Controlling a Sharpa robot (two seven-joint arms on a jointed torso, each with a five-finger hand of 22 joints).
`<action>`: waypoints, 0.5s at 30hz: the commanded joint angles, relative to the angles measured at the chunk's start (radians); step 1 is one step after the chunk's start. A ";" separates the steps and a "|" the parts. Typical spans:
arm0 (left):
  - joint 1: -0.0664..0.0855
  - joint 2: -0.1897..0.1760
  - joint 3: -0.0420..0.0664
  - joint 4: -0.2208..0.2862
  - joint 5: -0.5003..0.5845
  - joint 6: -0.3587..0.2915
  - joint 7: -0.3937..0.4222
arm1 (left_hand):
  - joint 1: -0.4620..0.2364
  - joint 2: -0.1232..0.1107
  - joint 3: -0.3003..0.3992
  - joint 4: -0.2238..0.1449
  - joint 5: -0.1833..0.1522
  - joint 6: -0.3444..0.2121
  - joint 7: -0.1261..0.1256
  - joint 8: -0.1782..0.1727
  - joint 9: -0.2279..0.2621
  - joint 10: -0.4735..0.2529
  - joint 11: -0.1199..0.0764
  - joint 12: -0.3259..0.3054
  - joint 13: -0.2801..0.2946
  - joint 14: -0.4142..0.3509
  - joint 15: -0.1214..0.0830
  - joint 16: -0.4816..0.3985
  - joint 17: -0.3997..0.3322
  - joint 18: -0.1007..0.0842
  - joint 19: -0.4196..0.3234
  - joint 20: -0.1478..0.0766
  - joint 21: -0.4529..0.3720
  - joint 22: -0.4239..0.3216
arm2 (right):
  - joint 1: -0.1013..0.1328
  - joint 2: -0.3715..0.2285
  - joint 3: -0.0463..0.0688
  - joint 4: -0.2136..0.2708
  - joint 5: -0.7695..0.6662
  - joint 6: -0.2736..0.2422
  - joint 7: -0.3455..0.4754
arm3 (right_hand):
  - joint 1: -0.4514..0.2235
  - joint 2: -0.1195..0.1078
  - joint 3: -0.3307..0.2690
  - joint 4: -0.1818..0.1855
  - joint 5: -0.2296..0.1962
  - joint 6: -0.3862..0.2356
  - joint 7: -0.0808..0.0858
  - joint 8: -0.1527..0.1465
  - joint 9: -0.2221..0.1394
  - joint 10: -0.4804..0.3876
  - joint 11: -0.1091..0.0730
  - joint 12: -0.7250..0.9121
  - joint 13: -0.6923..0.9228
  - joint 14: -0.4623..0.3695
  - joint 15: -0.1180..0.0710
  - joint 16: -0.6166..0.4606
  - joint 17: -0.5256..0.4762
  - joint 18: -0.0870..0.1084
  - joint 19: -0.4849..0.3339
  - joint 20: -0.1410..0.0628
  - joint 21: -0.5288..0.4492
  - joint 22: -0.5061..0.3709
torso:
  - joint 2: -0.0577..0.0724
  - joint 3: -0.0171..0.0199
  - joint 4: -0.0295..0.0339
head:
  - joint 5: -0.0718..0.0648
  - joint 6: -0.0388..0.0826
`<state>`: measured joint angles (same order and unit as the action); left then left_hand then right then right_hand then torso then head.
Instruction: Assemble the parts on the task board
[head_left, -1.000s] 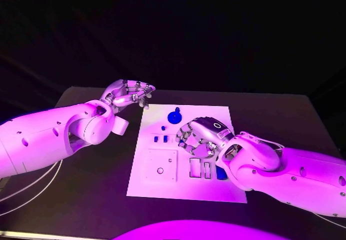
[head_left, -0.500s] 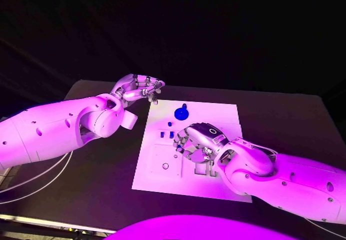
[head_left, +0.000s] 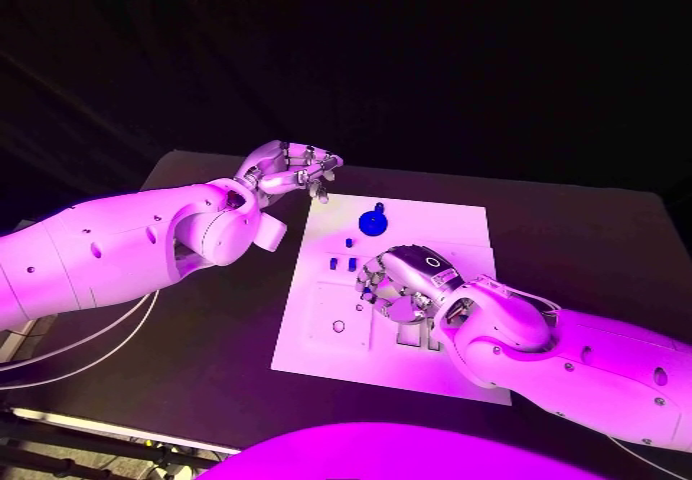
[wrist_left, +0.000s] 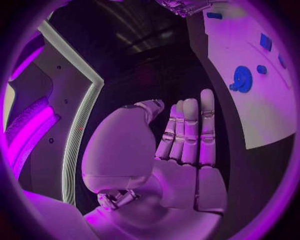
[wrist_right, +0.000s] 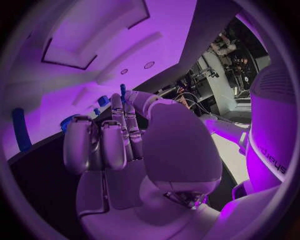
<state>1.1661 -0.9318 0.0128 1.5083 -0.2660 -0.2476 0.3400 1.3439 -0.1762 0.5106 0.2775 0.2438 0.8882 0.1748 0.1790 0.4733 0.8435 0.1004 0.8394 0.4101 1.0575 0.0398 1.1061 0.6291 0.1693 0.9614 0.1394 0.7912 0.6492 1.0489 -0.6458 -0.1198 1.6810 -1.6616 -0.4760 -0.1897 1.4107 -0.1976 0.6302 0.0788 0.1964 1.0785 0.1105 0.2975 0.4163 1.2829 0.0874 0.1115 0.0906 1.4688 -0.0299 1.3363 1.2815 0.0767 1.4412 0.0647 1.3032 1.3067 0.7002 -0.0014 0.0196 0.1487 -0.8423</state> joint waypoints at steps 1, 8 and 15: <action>0.000 0.003 0.001 0.002 0.006 0.019 0.012 | -0.009 0.001 -0.002 0.006 0.001 -0.007 -0.002 -0.004 -0.001 -0.004 0.003 0.006 -0.001 -0.005 0.000 -0.007 -0.001 0.014 0.004 0.001 -0.005 -0.002 | -0.002 0.007 -0.001 -0.010 -0.013 0.010 0.004 | 0.000 0.013 0.007 -0.002 0.003 -0.002 0.006 0.006 0.002 0.048 -0.045 0.004 0.002 0.056 -0.006 0.001 -0.001 -0.010 0.001 0.001 -0.002 -0.002 | -0.001 0.0010 -0.0009 | 0.013 -0.002; 0.000 0.006 0.001 0.000 0.006 0.021 0.011 | -0.013 0.002 -0.004 0.009 0.001 -0.007 -0.002 -0.004 -0.001 -0.005 0.003 0.006 -0.002 -0.006 0.000 -0.007 0.000 0.014 0.005 0.001 -0.008 -0.003 | -0.006 0.014 -0.002 -0.018 -0.013 0.013 0.004 | -0.001 0.013 0.007 -0.002 0.003 -0.003 0.006 0.006 0.002 0.048 -0.044 0.003 0.002 0.056 -0.006 0.001 -0.002 -0.011 0.002 0.002 -0.001 0.000 | 0.000 0.0014 -0.0017 | 0.026 -0.007; 0.000 0.007 0.001 -0.004 0.006 0.022 0.011 | -0.014 0.002 -0.005 0.010 0.001 -0.007 -0.002 -0.003 -0.001 -0.005 0.003 0.007 -0.002 -0.006 0.000 -0.007 0.000 0.014 0.005 0.001 -0.008 -0.004 | -0.012 0.017 -0.003 -0.021 -0.013 0.021 0.003 | -0.001 0.013 0.007 -0.002 0.003 -0.003 0.006 0.006 0.002 0.048 -0.044 0.003 0.002 0.056 -0.006 0.001 -0.002 -0.011 0.002 0.002 -0.001 0.000 | -0.001 0.0006 -0.0016 | 0.024 -0.009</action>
<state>1.1662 -0.9269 0.0128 1.5039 -0.2652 -0.2447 0.3397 1.3400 -0.1722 0.5064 0.2817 0.2438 0.8882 0.1748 0.1791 0.4733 0.8435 0.1003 0.8394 0.4092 1.0575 0.0398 1.1023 0.6291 0.1693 0.9614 0.1393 0.7852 0.6469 1.0378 -0.6294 -0.1231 1.6602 -1.6636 -0.4692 -0.1905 1.4068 -0.1932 0.6326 0.0759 0.1968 1.0783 0.1103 0.3008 0.4171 1.2829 0.0873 0.1120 0.0912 1.4666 -0.0320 1.3363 1.2802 0.0767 1.4412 0.0647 1.3031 1.3067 0.6997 -0.0002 0.0176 0.1728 -0.8496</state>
